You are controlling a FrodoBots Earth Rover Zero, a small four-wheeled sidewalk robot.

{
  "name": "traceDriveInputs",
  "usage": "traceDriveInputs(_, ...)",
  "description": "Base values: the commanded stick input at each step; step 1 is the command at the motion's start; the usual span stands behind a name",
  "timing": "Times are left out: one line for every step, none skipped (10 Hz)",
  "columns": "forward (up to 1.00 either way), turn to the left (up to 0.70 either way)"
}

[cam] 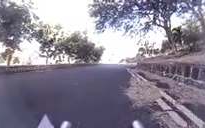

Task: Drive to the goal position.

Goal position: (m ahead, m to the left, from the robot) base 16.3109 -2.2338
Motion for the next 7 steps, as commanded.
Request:
traceDriveInputs(0.69,-0.01)
traceDriveInputs(0.69,-0.28)
traceDriveInputs(0.69,-0.28)
traceDriveInputs(0.69,-0.28)
traceDriveInputs(0.69,-0.01)
traceDriveInputs(0.69,-0.02)
traceDriveInputs(0.69,-0.04)
